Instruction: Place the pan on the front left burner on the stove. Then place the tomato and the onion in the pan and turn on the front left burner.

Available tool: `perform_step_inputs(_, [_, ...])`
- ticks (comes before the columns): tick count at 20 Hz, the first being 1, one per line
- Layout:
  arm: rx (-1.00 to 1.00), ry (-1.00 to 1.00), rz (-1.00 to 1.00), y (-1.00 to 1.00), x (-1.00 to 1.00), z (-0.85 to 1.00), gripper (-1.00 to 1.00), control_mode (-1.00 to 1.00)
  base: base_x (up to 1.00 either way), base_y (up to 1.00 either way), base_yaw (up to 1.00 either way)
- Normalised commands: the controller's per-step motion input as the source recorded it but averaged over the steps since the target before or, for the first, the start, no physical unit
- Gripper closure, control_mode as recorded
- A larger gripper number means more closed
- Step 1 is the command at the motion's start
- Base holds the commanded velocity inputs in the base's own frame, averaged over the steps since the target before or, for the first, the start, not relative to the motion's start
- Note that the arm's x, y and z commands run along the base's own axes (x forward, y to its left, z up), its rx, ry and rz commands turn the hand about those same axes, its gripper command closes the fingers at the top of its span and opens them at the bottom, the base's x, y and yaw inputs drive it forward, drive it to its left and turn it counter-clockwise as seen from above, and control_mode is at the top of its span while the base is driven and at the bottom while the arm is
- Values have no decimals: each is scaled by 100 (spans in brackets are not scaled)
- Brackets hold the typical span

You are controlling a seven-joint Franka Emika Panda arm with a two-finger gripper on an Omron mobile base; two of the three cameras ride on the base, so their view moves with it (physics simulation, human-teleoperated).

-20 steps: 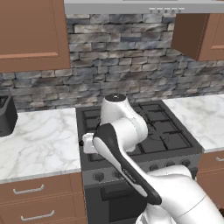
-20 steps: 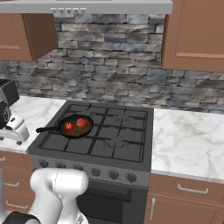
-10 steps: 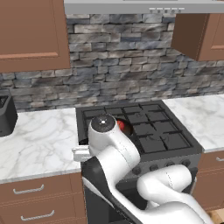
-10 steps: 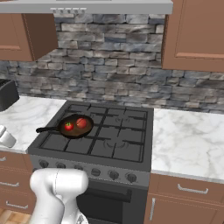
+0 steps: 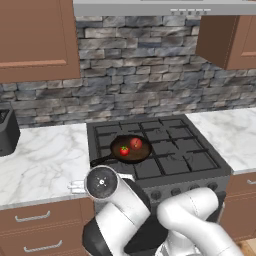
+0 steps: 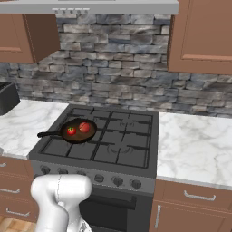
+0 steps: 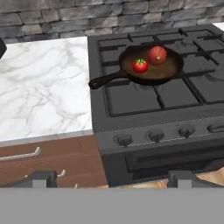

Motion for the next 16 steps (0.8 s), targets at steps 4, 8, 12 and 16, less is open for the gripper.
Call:
perform_step_inputs(4, [-2,-24,0,20,-33,-11,-100,-100,0,0,0])
perform_step_inputs(8, [-2,-21,0,12,-27,-16,-100,-100,0,0,0])
perform_step_inputs(12, [-1,-18,0,5,-13,-20,-100,-100,0,0,0])
perform_step_inputs(16, [-2,-13,-1,1,-1,-27,-100,-100,0,0,0])
